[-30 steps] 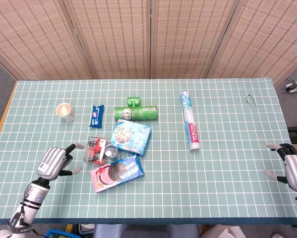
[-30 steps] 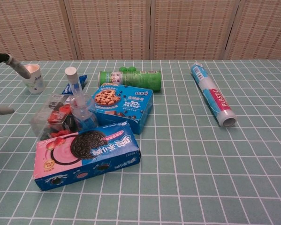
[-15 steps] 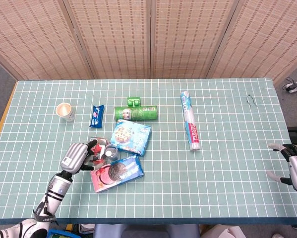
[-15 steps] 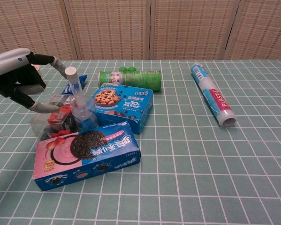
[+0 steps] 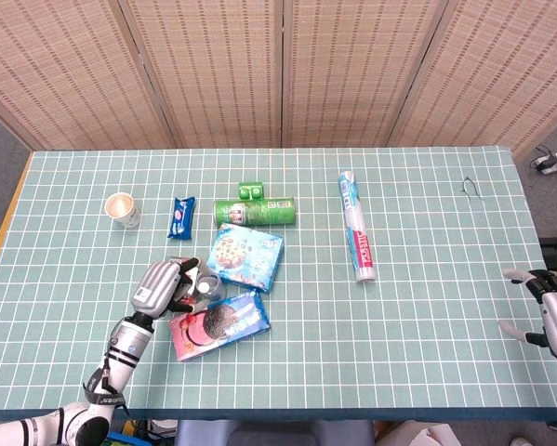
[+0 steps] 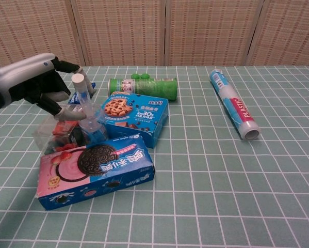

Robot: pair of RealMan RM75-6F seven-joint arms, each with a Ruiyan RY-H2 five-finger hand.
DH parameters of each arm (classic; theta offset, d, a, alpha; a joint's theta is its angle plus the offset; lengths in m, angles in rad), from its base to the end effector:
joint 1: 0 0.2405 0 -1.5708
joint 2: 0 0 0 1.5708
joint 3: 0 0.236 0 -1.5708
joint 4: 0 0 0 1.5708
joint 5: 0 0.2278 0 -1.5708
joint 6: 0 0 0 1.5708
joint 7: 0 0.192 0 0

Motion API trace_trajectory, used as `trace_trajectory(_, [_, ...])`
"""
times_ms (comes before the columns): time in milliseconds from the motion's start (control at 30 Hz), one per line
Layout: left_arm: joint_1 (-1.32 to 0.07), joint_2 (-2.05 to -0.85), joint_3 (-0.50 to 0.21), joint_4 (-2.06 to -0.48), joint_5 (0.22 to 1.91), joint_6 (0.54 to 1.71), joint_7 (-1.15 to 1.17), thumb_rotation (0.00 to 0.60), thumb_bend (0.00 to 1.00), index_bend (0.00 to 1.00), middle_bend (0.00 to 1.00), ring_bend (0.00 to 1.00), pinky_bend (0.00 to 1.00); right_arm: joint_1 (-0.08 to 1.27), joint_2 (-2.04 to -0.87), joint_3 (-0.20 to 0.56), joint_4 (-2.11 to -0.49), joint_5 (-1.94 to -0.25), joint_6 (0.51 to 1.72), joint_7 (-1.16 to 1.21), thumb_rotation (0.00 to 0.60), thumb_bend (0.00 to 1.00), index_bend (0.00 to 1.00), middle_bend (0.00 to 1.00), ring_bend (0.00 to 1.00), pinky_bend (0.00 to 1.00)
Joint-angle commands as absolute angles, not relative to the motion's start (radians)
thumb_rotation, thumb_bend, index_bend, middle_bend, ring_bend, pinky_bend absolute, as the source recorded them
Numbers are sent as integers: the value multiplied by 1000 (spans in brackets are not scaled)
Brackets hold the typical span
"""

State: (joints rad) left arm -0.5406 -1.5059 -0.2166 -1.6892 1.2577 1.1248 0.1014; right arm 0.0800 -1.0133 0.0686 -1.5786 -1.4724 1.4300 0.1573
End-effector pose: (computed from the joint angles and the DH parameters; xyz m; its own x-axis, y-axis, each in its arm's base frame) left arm -0.1133 0.3346 -0.0145 0.0550 0.2452 0.9679 0.9598 -0.2801 0.0164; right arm -0.3245 -0.2329 0.1694 0.3728 -0.0256 0.9276 -0.9270 0.0335 0.3735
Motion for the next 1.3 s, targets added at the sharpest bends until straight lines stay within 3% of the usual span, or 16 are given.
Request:
trace_trajectory(33, [-547, -1511, -222, -1684, 1244, 1117, 95, 600, 72, 563, 1000, 1000, 996, 80, -1013, 68, -1578, -1473, 1431, 159, 600, 61, 276, 357, 224, 414])
trace_trajectory(533, [-572, -1549, -245, -1668, 1194, 1107, 57, 600, 111, 637, 1000, 1000, 997, 82, -1012, 68, -1576, -1471, 1426, 162, 600, 62, 276, 357, 224, 414])
trace_trajectory(733, [-581, -1571, -255, -1659, 1180, 1120, 66, 600, 170, 662, 1000, 1000, 997, 81, -1011, 68, -1576, -1472, 1426, 164, 600, 61, 276, 357, 224, 414])
trace_trajectory(933, [-586, -1586, -255, -1653, 1169, 1129, 79, 600, 283, 679, 1000, 1000, 997, 81, -1010, 67, -1576, -1474, 1429, 168, 600, 61, 276, 357, 224, 414])
trace_trajectory(1100, [-588, -1585, -250, -1653, 1172, 1128, 79, 600, 461, 696, 1000, 1000, 997, 81, -1009, 67, -1574, -1474, 1428, 171, 600, 61, 276, 357, 224, 414])
trace_trajectory(1300, [-588, -1580, -243, -1662, 1179, 1130, 78, 600, 512, 712, 1000, 1000, 996, 82, -1010, 68, -1573, -1472, 1424, 171, 600, 61, 276, 357, 224, 414])
